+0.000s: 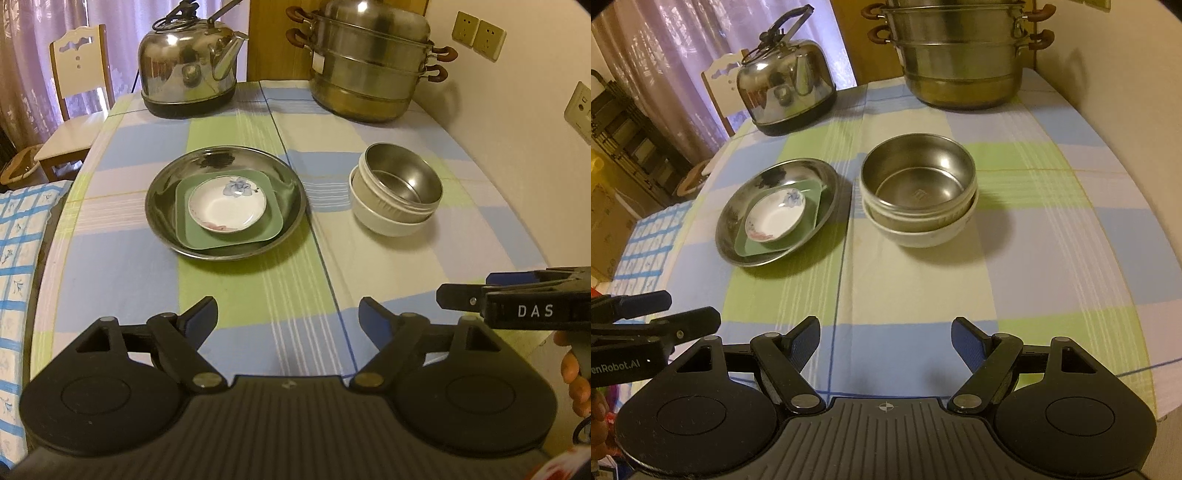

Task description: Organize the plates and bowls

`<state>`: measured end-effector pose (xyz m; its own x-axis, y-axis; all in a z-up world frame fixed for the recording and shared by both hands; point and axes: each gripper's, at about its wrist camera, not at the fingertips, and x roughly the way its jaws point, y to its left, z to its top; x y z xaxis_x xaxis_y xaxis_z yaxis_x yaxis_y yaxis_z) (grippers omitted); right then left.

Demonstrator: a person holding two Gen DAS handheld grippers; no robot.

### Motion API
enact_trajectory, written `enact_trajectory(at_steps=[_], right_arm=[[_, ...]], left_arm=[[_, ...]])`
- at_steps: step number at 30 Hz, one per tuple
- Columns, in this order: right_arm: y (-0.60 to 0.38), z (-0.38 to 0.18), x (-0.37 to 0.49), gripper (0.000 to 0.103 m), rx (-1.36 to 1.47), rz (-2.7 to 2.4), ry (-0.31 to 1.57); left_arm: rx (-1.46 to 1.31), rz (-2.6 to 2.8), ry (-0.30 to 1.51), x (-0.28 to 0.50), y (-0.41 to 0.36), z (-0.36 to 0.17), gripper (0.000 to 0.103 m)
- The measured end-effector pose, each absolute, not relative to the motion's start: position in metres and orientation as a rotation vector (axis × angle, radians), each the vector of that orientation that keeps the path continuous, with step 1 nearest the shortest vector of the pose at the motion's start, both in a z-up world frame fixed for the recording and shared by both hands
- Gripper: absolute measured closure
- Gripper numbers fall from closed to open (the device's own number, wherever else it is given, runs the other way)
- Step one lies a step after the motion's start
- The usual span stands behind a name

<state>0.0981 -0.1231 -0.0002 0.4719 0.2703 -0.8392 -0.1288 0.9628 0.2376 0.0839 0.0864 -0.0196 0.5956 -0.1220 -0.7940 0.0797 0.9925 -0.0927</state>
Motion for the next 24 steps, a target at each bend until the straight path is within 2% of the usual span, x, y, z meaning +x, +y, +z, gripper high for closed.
enact_trajectory(at_steps=[5, 24], right_arm=[[-0.113, 0.002, 0.091, 0.025, 0.132, 0.235, 1.049], [-0.104, -0.001, 0.091, 0.025, 0.145, 0.216, 1.073]], left_arm=[[-0.034, -0.108, 0.906, 0.077, 0.093, -0.016, 0.013], [-0.033, -0.084, 0.893, 0.075, 0.107, -0.014, 0.013]])
